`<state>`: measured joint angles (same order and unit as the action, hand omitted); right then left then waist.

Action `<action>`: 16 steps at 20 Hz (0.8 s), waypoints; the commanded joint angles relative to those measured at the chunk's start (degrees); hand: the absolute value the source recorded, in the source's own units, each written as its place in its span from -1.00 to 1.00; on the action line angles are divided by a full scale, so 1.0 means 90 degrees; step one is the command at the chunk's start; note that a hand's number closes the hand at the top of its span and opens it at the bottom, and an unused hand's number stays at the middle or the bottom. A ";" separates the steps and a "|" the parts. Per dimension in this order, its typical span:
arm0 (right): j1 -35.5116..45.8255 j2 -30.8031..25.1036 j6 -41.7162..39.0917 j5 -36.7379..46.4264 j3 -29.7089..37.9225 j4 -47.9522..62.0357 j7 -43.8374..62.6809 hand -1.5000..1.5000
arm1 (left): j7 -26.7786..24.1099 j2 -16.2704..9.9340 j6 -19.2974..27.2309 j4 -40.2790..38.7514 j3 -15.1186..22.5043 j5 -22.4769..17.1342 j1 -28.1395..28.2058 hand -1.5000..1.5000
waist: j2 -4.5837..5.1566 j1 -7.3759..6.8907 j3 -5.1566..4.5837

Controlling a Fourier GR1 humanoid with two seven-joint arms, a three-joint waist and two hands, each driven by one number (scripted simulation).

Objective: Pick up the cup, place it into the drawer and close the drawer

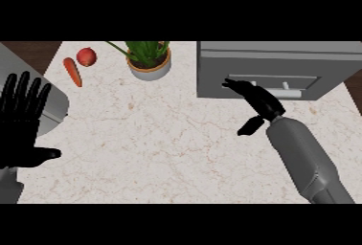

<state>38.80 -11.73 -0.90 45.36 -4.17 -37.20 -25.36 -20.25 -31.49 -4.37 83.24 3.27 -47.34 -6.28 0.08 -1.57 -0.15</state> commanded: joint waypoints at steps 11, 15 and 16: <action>0.1644 -0.0697 -0.0161 -0.0078 0.0744 0.2516 -0.0845 -1.00 | 0.0045 -0.0037 -0.0423 -0.0105 -0.0190 0.0143 0.0040 -1.00 | 0.0177 -0.0282 0.0034; 0.1858 -0.0960 -0.0265 -0.0068 0.0797 0.2698 -0.0910 -1.00 | -0.0230 0.0331 -0.0354 -0.0224 0.0055 0.0397 0.0066 -1.00 | 0.0243 -0.0368 0.0035; 0.1825 -0.0832 -0.0108 -0.0049 0.0793 0.2743 -0.0879 -1.00 | -0.0052 0.0368 -0.0103 -0.0074 0.0109 0.0443 -0.0112 -1.00 | 0.0208 -0.0314 0.0039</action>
<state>52.56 -17.16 -5.42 44.41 1.31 -17.19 -37.68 -21.07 -29.45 -6.99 82.47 3.45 -44.52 -6.07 -0.20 -3.82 -0.61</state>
